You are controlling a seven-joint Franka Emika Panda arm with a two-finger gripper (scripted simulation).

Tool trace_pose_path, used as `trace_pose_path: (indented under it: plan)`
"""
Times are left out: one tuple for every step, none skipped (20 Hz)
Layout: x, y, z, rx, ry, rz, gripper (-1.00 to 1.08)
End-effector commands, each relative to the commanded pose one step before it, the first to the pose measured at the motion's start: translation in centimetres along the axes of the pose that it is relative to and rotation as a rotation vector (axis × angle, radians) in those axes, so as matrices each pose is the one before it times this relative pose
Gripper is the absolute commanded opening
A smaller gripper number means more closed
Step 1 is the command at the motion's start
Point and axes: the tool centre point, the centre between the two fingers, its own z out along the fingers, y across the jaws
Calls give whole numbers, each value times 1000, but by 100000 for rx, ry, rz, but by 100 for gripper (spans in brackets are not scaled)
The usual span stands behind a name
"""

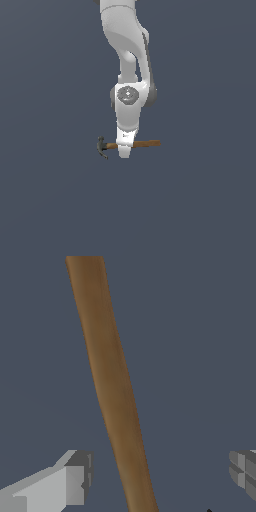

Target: Pick up the object and move it to a goal position.

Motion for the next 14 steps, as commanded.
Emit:
trace_pose_path:
  plan:
    - [95,-85,202,-111,192,-3817,100]
    - [28,-27,62,-25,57,-1107,100]
    - [24,-23,54,-22,50,-960,100]
    - [21,-19,46,-19,43,-813,100]
    - [17,-16,37,-16,35,-665,100]
    - [13,-12,29,-13,27,-516,100]
    - [11,-9,21,-9,20,-371,100]
    - [4,-5,12,-6,12,-218,100]
    - [-1,-2,4,-2,4,-69,100]
    - [-8,3,-16,33,-23,467,100]
    - [-2,-1,33,0,0,0,100]
    - [-6,-3,99,0,0,0,100]
    - [-10,-5,165,0,0,0,100]
    - [26,-10,230,1,-3,-69,100]
